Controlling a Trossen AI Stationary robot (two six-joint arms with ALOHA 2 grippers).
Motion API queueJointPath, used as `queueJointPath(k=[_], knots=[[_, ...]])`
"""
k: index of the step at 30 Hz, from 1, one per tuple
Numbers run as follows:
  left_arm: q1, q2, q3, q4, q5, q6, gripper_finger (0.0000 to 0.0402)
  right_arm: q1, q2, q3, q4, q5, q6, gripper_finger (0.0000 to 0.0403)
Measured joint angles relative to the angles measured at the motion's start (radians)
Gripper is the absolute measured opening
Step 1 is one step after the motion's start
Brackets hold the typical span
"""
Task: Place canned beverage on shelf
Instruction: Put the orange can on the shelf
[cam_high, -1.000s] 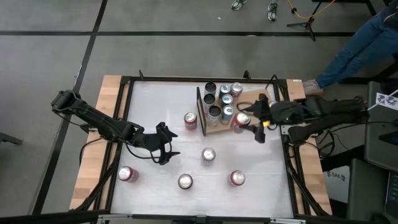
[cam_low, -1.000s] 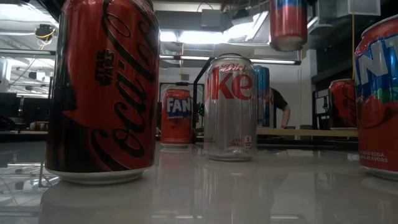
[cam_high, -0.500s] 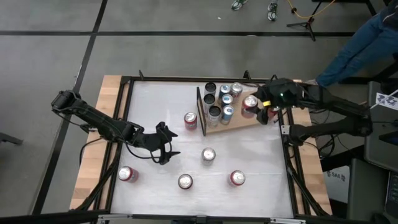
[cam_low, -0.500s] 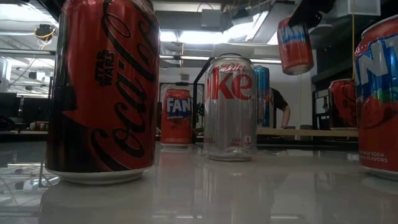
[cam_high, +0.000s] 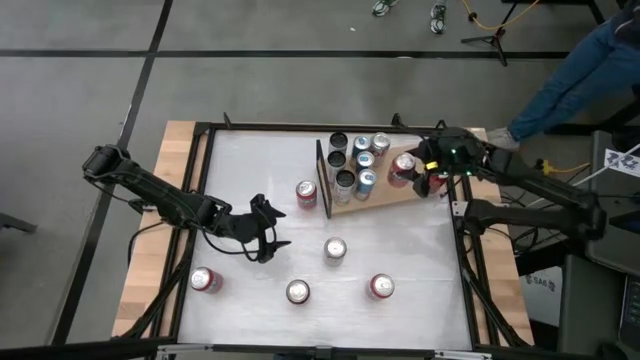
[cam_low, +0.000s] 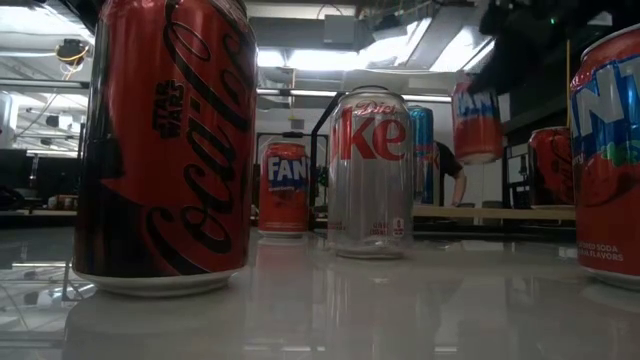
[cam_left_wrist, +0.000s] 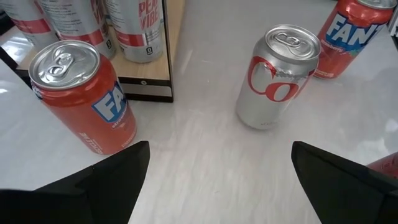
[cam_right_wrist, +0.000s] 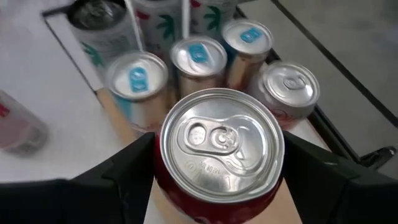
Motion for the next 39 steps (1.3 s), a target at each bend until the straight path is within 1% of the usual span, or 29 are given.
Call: queueJointPath(k=[6, 12, 17, 23, 29, 35, 39], knots=[[0.0, 0.0, 0.0, 0.001, -0.006, 0.0, 0.0386, -0.086, -0.012, -0.105, 0.092, -0.035, -0.036, 0.0287], [0.0, 0.0, 0.0, 0.001, -0.02, 0.0, 0.0386, -0.168, 0.002, -0.164, 0.18, -0.074, -0.061, 0.0287], [0.0, 0.0, 0.0, 0.001, -0.021, 0.0, 0.0386, -0.236, 0.017, -0.166, 0.189, -0.081, -0.092, 0.0287], [0.0, 0.0, 0.0, 0.001, -0.027, 0.0, 0.0386, -0.297, 0.081, -0.166, 0.21, -0.117, -0.118, 0.0287], [0.0, 0.0, 0.0, 0.0, -0.027, 0.0, 0.0386, -0.348, 0.142, -0.166, 0.278, -0.183, -0.14, 0.0287], [0.0, 0.0, 0.0, 0.0, -0.027, -0.005, 0.0386, -0.396, 0.154, -0.166, 0.274, -0.186, -0.167, 0.0287], [0.0, 0.0, 0.0, 0.0, -0.028, -0.005, 0.0386, -0.43, 0.154, -0.166, 0.271, -0.211, -0.201, 0.0287]])
